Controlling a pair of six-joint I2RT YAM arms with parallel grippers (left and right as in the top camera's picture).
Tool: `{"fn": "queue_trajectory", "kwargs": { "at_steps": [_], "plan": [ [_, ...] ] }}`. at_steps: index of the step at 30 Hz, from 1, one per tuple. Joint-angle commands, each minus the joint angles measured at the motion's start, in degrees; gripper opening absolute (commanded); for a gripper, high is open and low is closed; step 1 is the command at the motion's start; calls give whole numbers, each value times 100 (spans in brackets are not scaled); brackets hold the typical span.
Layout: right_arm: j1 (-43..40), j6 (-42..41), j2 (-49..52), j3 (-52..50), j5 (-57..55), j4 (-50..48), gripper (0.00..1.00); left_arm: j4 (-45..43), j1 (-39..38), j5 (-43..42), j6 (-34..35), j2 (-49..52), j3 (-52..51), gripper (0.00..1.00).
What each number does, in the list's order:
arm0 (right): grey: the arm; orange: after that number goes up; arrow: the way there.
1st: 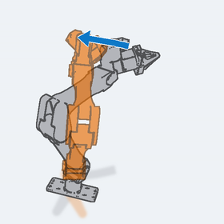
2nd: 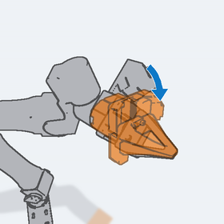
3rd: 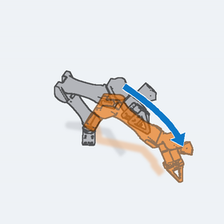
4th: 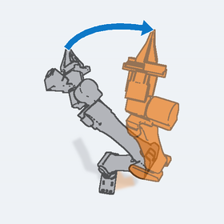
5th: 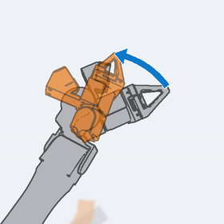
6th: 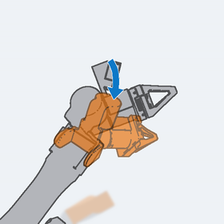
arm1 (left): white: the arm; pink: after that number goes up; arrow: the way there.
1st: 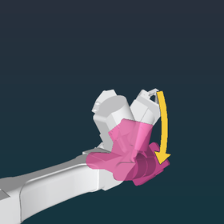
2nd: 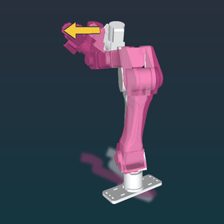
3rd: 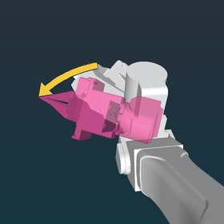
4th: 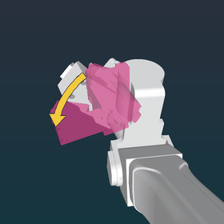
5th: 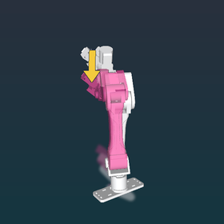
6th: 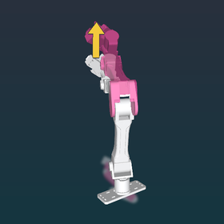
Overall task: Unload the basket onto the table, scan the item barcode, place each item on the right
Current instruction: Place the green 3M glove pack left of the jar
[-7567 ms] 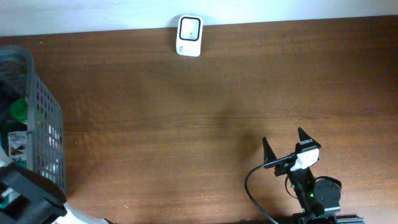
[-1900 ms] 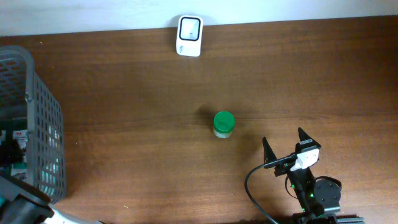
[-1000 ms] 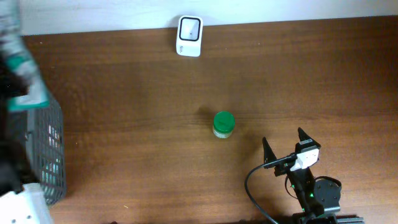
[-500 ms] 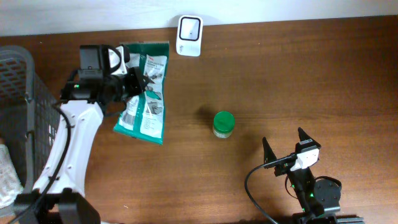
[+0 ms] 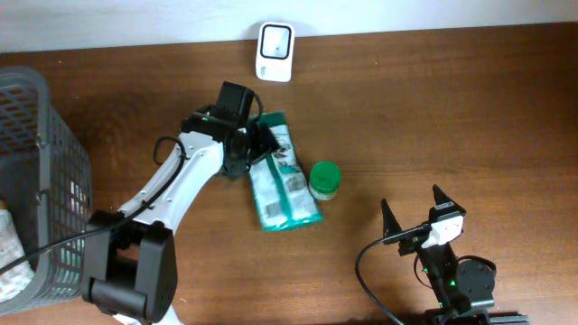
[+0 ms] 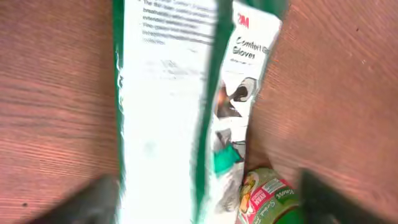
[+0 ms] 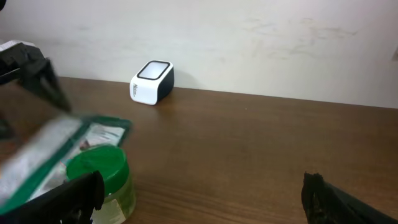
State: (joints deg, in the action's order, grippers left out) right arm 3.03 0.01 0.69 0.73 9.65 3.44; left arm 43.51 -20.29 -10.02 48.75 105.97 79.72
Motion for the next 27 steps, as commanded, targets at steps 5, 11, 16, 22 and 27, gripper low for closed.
{"fn": "queue_trajectory", "kwargs": {
  "at_steps": [5,11,16,22,27],
  "plan": [
    [-44,-2,-33,-42,66,22,98,-59,251,192,-1687,-282,407,84],
    [-44,-2,-33,-42,66,22,98,79,1604,216,-3259,-1617,1565,90],
    [-44,-2,-33,-42,66,22,98,44,3801,245,-3167,-2345,2267,99],
    [-44,-2,-33,-42,66,22,98,442,5451,2127,-3008,-2065,2006,94],
    [-44,-2,-33,-42,66,22,98,490,5574,3327,-3613,-1228,1123,91]
  ]
}}
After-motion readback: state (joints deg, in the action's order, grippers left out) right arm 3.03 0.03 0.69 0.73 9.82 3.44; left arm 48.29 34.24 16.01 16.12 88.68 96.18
